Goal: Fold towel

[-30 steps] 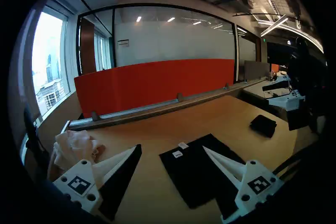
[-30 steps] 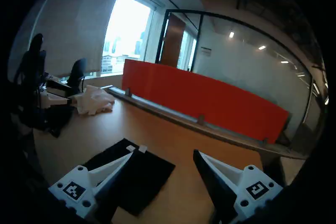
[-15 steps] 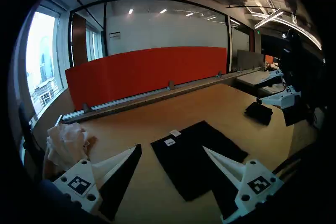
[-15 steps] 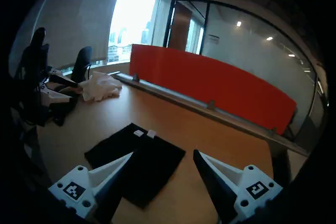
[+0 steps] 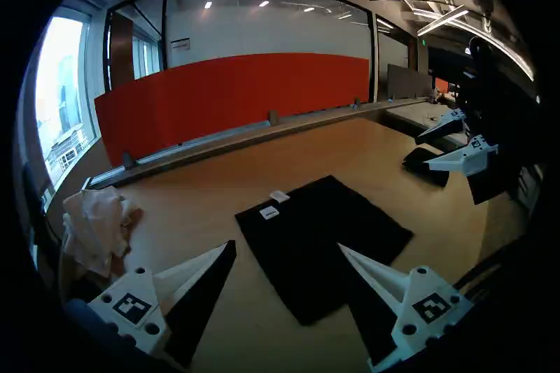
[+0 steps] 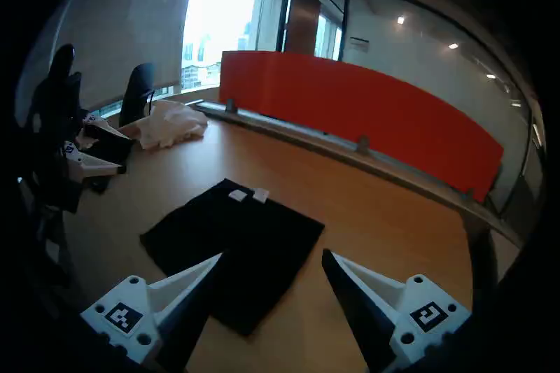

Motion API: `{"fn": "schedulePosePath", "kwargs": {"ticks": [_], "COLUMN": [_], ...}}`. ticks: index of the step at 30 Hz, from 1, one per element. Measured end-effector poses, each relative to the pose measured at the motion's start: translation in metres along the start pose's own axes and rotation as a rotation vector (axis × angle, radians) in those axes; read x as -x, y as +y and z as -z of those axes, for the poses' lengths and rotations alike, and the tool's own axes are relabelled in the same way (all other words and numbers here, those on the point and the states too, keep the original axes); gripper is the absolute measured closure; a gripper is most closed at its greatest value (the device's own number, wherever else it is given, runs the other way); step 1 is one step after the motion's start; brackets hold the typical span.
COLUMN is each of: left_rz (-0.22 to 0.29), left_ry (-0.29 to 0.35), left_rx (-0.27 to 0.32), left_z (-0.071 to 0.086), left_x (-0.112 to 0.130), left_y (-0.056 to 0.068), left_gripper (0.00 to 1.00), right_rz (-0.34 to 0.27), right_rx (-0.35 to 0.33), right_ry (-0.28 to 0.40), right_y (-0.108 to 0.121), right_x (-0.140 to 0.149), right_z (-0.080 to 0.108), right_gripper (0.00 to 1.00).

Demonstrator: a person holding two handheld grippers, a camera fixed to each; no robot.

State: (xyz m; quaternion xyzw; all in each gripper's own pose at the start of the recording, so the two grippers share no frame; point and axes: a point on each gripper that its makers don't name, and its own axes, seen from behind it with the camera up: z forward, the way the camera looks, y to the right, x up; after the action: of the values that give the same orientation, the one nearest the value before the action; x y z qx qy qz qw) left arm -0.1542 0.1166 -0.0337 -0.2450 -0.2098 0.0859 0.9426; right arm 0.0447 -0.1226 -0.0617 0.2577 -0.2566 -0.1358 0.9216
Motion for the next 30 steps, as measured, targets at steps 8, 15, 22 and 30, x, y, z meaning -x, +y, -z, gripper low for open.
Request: {"fn": "schedulePosePath", "kwargs": {"ticks": [8,15,22,30], "left_rz": [-0.011,-0.016,-0.027,-0.032], "left_ry": [-0.076,-0.133,-0.199,-0.252], "left_rx": [0.025,0.054,0.088,0.107], "left_z": [-0.019,-0.03,-0.039,-0.048], "left_x": [0.039,0.068,0.101,0.126], "left_y": [0.009,0.018,0.029,0.035], "left_gripper": [0.03,0.03,0.03,0.03], "right_rz": [0.011,0.017,0.037,0.046], "right_rx": [-0.024,-0.043,-0.069,-0.097], "right_ry": [-0.065,-0.119,-0.178,-0.23], "right_y": [-0.011,-0.021,-0.031,-0.038], "right_x": [0.04,0.074,0.107,0.137], "right_z": [-0.02,-0.037,-0.047,-0.055], "right_gripper": [0.0,0.0,0.0,0.0]}}
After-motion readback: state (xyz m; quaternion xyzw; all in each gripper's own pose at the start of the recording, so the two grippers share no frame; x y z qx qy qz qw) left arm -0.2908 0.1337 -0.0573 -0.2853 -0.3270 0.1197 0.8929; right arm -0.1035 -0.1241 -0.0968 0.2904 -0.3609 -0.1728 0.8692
